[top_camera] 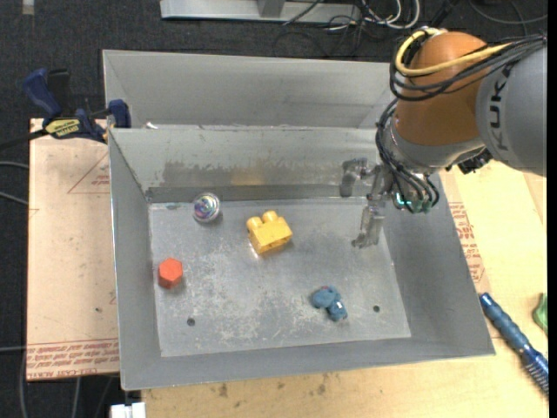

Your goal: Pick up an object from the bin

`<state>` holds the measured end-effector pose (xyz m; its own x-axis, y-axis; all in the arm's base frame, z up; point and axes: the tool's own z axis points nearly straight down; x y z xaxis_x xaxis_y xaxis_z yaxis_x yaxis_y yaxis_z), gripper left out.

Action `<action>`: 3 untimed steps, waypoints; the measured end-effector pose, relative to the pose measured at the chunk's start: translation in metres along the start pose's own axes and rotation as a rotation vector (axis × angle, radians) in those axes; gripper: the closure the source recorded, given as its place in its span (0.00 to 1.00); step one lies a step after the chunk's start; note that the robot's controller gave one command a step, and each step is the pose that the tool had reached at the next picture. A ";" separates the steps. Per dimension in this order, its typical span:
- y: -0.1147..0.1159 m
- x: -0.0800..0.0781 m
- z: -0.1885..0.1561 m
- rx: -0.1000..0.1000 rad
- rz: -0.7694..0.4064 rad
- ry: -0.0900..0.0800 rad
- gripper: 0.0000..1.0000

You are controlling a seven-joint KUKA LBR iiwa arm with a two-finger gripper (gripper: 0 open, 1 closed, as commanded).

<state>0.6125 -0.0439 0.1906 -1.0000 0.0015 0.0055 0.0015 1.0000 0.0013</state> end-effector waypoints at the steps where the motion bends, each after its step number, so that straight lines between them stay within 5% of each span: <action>1: 0.085 -0.043 0.076 -0.003 0.275 -0.004 0.00; 2: 0.089 -0.026 0.120 -0.002 0.233 -0.005 0.00; 3: 0.089 -0.030 0.114 -0.002 0.231 -0.019 1.00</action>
Offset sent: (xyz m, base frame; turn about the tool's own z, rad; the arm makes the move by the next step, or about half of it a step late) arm 0.0432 0.0817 -0.0732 0.2805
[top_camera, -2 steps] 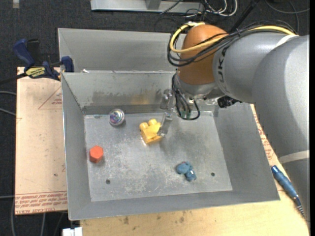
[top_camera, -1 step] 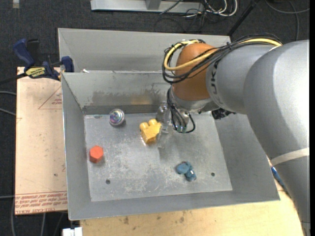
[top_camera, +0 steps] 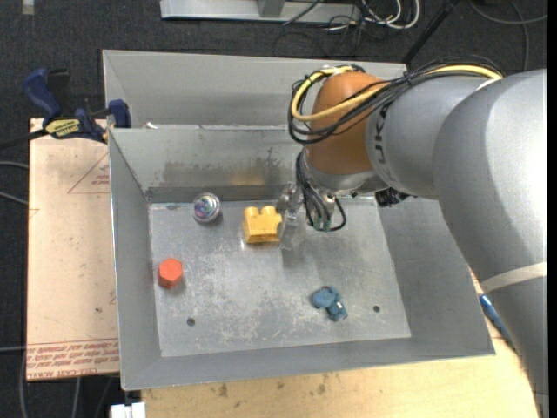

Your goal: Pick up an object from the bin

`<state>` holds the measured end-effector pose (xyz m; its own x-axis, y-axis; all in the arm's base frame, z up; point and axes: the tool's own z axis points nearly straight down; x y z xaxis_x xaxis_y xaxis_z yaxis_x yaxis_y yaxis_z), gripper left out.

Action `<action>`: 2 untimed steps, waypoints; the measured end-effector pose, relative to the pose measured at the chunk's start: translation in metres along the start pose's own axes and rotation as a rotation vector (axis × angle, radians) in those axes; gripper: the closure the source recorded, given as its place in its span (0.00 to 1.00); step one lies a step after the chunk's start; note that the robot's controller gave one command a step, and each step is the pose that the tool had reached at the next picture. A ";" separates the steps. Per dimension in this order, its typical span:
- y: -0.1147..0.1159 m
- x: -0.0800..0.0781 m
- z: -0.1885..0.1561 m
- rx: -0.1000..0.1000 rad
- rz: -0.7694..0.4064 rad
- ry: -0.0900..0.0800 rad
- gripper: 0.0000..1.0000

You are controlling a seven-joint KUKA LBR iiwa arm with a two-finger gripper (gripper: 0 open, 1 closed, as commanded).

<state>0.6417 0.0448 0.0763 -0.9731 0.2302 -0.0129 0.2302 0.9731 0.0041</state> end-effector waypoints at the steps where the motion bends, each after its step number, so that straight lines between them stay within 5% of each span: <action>1: 0.000 0.001 0.002 0.001 -0.001 0.004 0.00; 2: -0.004 0.025 -0.065 0.001 -0.219 0.007 0.00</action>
Offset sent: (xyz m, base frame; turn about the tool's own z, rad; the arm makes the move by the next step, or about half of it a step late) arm 0.0000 0.0000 0.0000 0.0000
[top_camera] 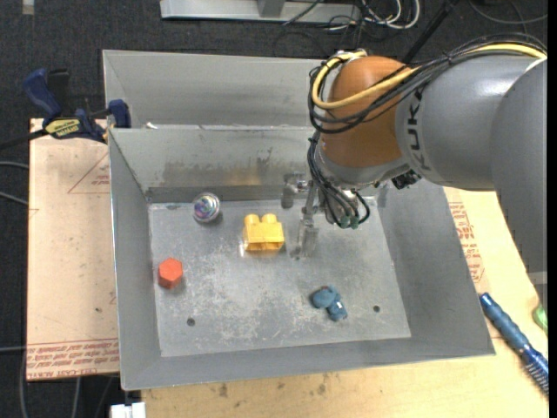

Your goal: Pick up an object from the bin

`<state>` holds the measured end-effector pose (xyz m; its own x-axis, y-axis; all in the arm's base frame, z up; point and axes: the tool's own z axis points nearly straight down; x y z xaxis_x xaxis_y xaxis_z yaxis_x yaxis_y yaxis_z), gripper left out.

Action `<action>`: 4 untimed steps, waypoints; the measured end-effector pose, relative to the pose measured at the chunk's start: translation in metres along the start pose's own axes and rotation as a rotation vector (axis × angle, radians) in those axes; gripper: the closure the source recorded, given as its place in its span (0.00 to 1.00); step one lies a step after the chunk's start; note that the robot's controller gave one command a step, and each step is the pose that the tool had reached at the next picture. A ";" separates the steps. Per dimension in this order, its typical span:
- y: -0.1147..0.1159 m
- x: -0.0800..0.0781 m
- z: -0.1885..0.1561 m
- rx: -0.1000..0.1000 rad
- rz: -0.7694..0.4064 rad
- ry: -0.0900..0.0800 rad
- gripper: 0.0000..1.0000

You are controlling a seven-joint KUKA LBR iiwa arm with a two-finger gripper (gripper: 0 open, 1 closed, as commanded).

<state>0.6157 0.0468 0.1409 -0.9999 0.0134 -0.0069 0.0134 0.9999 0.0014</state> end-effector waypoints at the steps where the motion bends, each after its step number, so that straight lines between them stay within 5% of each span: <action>1: -0.005 0.008 0.075 0.001 0.084 0.012 0.00; 2: -0.035 0.108 -0.010 0.001 -0.073 0.006 0.00; 3: -0.072 0.097 0.070 0.000 -0.195 0.012 0.00; 4: -0.070 0.095 0.066 -0.001 -0.196 0.007 1.00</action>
Offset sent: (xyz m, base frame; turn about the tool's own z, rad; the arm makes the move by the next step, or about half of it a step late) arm -0.0057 -0.0054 -0.0709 0.0838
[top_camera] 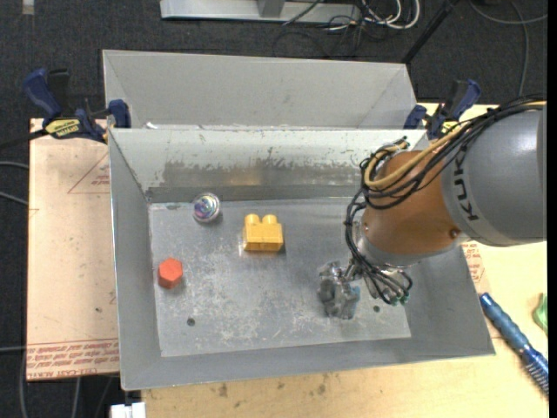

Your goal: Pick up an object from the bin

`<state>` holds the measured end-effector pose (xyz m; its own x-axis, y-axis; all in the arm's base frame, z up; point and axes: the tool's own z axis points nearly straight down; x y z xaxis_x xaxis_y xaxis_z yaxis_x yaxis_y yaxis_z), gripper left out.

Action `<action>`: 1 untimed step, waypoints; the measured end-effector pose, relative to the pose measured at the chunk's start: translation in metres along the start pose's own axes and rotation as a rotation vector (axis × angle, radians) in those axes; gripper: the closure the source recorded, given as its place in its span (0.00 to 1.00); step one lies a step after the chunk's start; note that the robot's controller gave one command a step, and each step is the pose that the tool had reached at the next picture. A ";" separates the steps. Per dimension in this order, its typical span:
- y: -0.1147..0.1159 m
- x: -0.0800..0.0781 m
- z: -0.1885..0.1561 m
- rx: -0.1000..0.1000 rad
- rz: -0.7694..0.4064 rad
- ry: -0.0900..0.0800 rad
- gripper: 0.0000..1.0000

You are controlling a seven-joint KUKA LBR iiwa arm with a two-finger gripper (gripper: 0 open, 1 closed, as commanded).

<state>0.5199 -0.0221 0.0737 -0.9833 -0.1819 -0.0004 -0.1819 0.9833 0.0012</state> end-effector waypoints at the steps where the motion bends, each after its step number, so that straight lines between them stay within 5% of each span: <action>1: 0.000 0.000 0.000 0.000 0.000 0.000 0.00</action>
Offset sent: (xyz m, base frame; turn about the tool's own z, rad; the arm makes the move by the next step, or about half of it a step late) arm 0.0000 0.0000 0.0000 0.0000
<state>0.5199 -0.0220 0.0737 -0.9833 -0.1818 -0.0003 -0.1819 0.9833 0.0015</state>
